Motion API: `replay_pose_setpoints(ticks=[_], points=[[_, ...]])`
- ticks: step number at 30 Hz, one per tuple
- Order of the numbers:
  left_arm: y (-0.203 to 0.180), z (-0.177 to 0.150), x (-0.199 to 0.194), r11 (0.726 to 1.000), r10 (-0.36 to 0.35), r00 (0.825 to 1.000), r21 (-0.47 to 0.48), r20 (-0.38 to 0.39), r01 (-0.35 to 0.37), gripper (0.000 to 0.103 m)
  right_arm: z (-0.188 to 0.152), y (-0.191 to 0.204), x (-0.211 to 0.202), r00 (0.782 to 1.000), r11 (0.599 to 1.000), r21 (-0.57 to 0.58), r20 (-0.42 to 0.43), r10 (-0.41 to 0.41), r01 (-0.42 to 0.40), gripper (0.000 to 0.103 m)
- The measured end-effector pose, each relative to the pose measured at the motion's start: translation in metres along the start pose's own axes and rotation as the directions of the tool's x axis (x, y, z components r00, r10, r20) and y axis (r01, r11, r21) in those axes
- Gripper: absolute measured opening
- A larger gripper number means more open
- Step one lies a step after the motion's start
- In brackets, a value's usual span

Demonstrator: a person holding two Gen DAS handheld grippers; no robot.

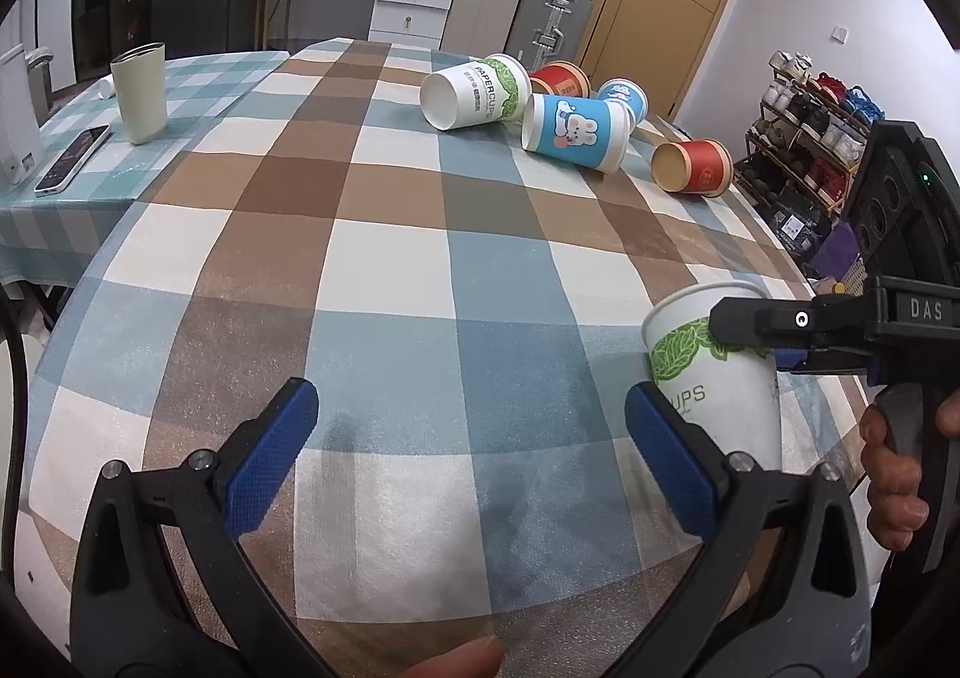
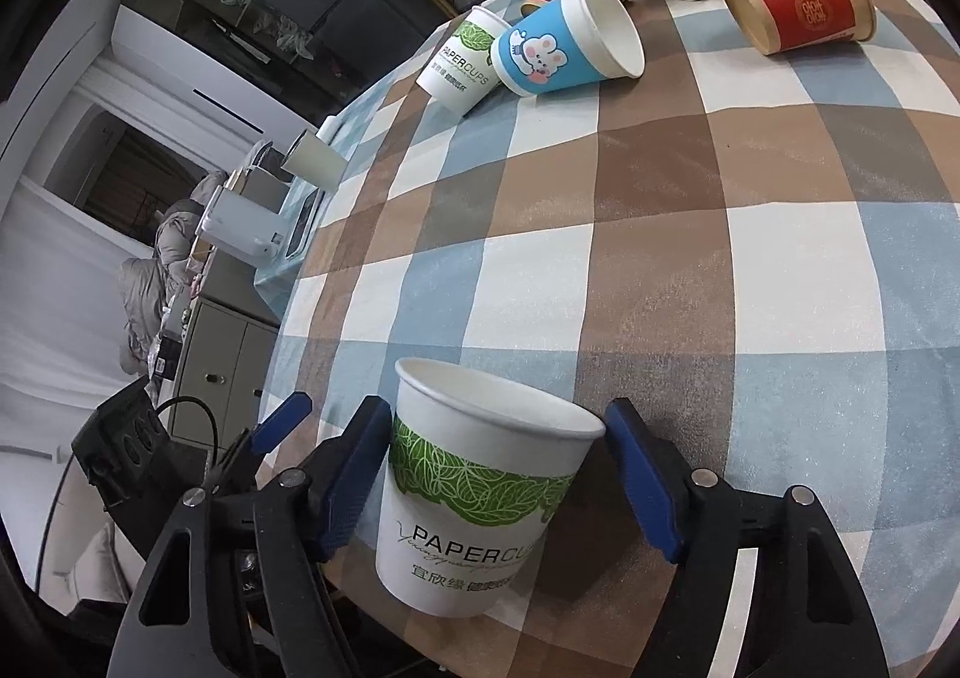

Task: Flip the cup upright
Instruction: 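Rotate the white cup opening-up with the right gripper and lower it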

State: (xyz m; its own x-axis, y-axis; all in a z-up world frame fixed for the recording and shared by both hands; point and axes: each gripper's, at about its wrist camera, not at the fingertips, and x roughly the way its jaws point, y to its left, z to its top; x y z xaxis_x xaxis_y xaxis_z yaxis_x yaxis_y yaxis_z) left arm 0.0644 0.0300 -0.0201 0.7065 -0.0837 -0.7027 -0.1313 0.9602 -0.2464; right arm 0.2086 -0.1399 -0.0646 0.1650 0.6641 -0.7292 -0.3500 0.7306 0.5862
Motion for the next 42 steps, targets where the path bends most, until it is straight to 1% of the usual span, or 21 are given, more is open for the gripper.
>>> replay_pose_setpoints(ticks=[4, 7, 9, 12, 13, 14, 15, 17, 20, 25, 29, 33, 35, 39, 40, 42], points=[[0.000, 0.000, 0.000, 1.000, 0.000, 1.000, -0.001, 0.001, 0.000, 0.102, -0.001, 0.005, -0.007, 0.999, 0.999, -0.035, 0.037, 0.000, 0.001, 0.072], [0.001, 0.000, 0.001, 1.000, 0.002, 1.000, -0.002, 0.000, -0.002, 0.102, -0.005, 0.014, -0.019, 0.993, 0.996, -0.094, 0.119, 0.005, 0.007, 0.072], [0.001, -0.001, 0.001, 1.000, 0.004, 1.000, -0.004, 0.002, -0.004, 0.102, -0.009, 0.024, -0.028, 0.980, 0.986, -0.155, 0.198, -0.035, 0.067, 0.072], [0.001, 0.000, 0.002, 1.000, 0.008, 1.000, 0.002, 0.009, -0.008, 0.102, -0.021, 0.040, -0.035, 0.942, 0.949, -0.255, 0.320, -0.097, 0.185, 0.072], [0.001, 0.000, 0.002, 1.000, 0.012, 1.000, 0.006, 0.012, -0.012, 0.102, -0.027, 0.045, -0.035, 0.924, 0.931, -0.285, 0.365, -0.115, 0.229, 0.072], [0.001, 0.000, 0.002, 1.000, 0.013, 1.000, 0.007, 0.013, -0.013, 0.102, -0.030, 0.048, -0.035, 0.913, 0.920, -0.302, 0.390, -0.121, 0.251, 0.072], [0.001, 0.000, 0.002, 1.000, 0.014, 1.000, 0.008, 0.014, -0.014, 0.102, -0.035, 0.051, -0.034, 0.895, 0.905, -0.320, 0.427, -0.127, 0.281, 0.072], [0.001, -0.001, 0.003, 1.000, 0.015, 1.000, 0.007, 0.017, -0.015, 0.102, -0.041, 0.054, -0.033, 0.868, 0.880, -0.345, 0.478, -0.135, 0.327, 0.072], [0.001, -0.001, 0.003, 1.000, 0.014, 1.000, 0.007, 0.018, -0.014, 0.102, -0.047, 0.057, -0.027, 0.833, 0.846, -0.361, 0.529, -0.161, 0.393, 0.072], [0.000, -0.002, 0.005, 1.000, 0.019, 1.000, 0.010, 0.015, -0.019, 0.102, -0.045, 0.060, -0.015, 0.800, 0.801, -0.371, 0.563, -0.209, 0.470, 0.072], [0.001, -0.003, 0.008, 1.000, 0.019, 1.000, 0.008, 0.012, -0.019, 0.102, -0.044, 0.065, -0.008, 0.784, 0.778, -0.377, 0.579, -0.226, 0.502, 0.072], [0.000, -0.004, 0.008, 1.000, 0.020, 1.000, 0.008, 0.012, -0.020, 0.102, -0.052, 0.070, -0.007, 0.775, 0.756, -0.393, 0.589, -0.230, 0.524, 0.072], [0.001, -0.004, 0.008, 1.000, 0.021, 1.000, 0.008, 0.014, -0.021, 0.102, -0.057, 0.071, -0.009, 0.772, 0.751, -0.396, 0.593, -0.230, 0.528, 0.072], [0.001, -0.004, 0.008, 1.000, 0.020, 1.000, 0.008, 0.016, -0.020, 0.102, -0.065, 0.071, -0.013, 0.772, 0.751, -0.398, 0.594, -0.227, 0.527, 0.073], [0.001, -0.004, 0.008, 1.000, 0.021, 1.000, 0.009, 0.017, -0.021, 0.102, -0.066, 0.071, -0.013, 0.775, 0.753, -0.401, 0.592, -0.223, 0.523, 0.074], [0.001, -0.004, 0.008, 1.000, 0.022, 1.000, 0.011, 0.018, -0.022, 0.102, -0.069, 0.071, -0.014, 0.788, 0.758, -0.417, 0.582, -0.200, 0.501, 0.074]])
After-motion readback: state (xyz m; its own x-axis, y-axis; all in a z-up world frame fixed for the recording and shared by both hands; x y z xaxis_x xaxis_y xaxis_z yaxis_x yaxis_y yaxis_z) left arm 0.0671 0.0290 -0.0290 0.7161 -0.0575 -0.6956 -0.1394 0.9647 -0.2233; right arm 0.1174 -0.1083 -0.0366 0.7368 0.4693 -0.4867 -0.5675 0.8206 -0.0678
